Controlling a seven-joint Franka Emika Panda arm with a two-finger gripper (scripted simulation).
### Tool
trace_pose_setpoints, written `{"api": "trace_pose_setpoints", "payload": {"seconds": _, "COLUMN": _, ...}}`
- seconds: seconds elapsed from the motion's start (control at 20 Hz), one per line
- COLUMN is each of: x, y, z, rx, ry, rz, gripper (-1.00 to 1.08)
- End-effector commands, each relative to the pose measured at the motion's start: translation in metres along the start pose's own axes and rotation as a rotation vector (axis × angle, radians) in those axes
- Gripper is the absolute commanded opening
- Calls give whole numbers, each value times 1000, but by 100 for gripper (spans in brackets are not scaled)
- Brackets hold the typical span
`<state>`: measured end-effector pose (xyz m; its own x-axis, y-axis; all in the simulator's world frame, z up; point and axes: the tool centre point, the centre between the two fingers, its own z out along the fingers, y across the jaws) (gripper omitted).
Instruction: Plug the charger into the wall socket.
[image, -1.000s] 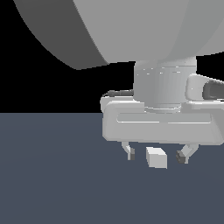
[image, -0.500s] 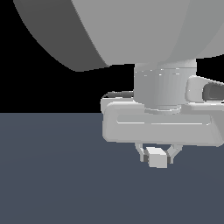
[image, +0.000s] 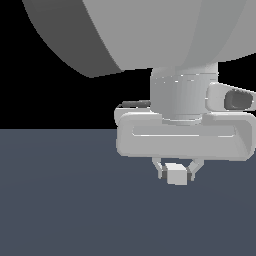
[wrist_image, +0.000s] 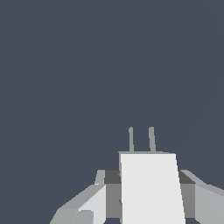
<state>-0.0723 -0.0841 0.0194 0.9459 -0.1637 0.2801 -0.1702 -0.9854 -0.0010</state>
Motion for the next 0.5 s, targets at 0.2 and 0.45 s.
{"api": "trace_pose_setpoints", "payload": {"seconds": 0.2, "x": 28, "y": -8, "z": -15, "rx": -7, "ry": 2, "rz": 31, "gripper": -100}}
{"api": "trace_pose_setpoints", "payload": {"seconds": 0.45, "x": 60, "y": -15, "z": -31, "rx": -18, "ry": 2, "rz": 68, "gripper": -100}}
